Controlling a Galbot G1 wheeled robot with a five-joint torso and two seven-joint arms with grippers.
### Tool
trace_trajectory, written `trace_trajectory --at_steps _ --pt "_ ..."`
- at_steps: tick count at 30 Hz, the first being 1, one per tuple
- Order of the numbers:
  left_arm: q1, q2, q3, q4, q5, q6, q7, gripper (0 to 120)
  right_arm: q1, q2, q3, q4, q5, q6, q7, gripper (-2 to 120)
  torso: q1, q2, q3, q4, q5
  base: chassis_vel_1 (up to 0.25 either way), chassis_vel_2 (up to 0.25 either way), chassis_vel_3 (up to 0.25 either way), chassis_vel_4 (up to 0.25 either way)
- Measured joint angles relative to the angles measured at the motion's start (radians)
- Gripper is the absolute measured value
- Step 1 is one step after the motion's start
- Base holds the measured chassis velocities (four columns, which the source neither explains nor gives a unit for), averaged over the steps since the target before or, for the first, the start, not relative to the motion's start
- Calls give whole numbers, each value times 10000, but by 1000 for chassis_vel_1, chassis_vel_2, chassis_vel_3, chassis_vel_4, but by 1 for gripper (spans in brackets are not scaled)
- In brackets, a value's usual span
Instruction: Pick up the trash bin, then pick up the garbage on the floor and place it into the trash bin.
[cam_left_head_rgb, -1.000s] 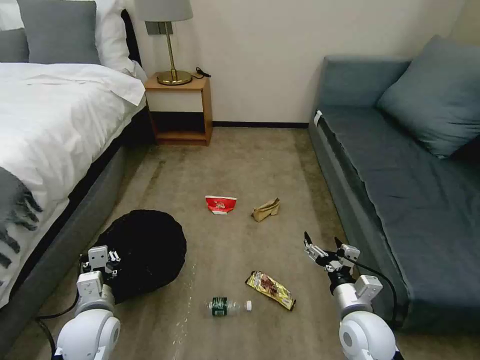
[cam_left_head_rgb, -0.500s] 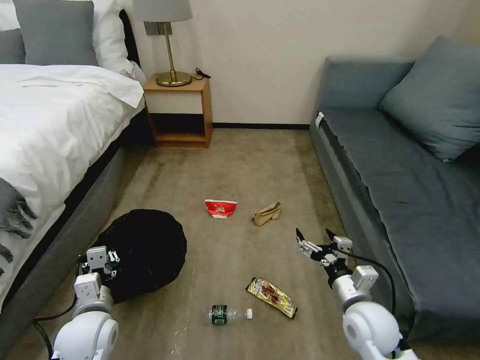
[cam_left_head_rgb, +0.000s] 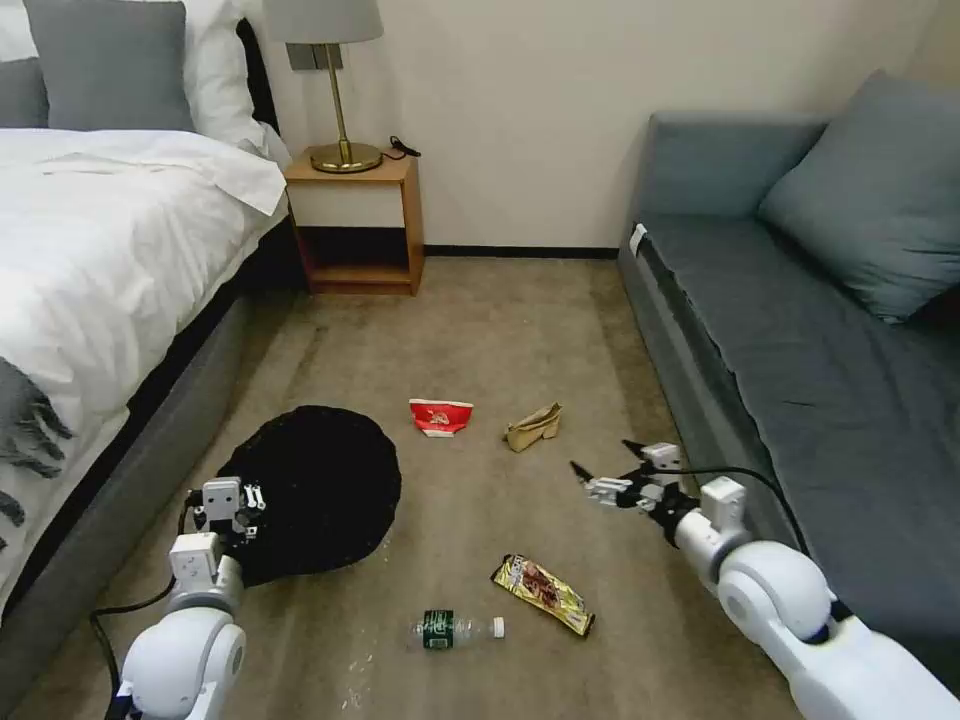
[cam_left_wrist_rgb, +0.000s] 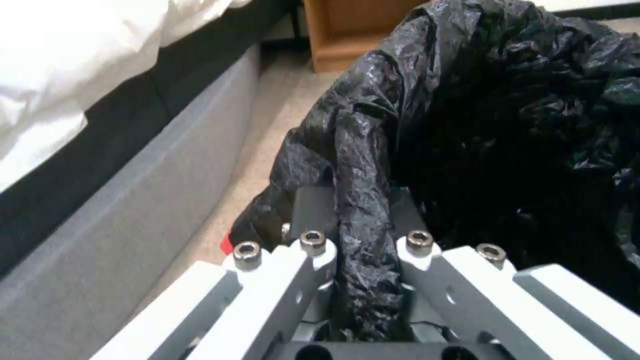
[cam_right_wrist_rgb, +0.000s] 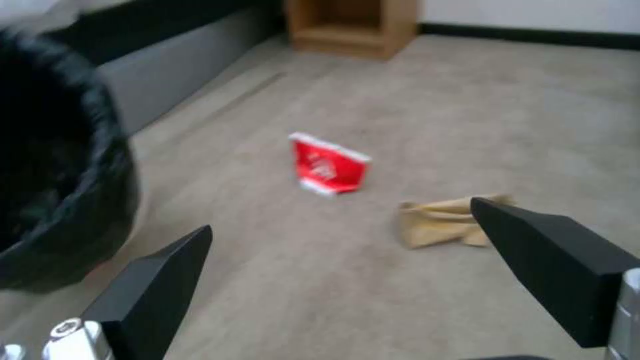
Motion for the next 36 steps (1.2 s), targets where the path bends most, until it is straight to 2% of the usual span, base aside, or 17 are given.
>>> trace_trajectory --at_steps 5,6,10,21,27,36 --pt "112 -39 -153 -201 60 36 -69 4 1514 44 -2467 -814 -102 -102 -131 100 0 0 0 0 0 0 0 0 0" --pt "112 -39 -153 -201 60 36 -69 4 1514 44 -2467 -814 -102 -102 -131 100 0 0 0 0 0 0 0 0 0" --pt "306 -4 -276 -325 148 37 -138 4 2198 306 -4059 -1544 -498 -78 -415 100 0 0 0 1 -1 0 0 0 0" --pt "415 -154 -202 -965 353 268 -626 4 3004 657 -5977 -2666 -1075 -18 -725 100 0 0 0 -2 -2 0 0 0 0" --pt "448 -304 -295 -1206 543 317 -735 4 3548 1134 -7231 -3778 -1736 -104 -862 100 0 0 0 -2 -1 0 0 0 0" --pt "662 -486 -290 -1620 497 316 -765 4 4296 1876 -8240 -4822 -1945 -30 -981 100 0 0 0 0 -1 0 0 0 0"
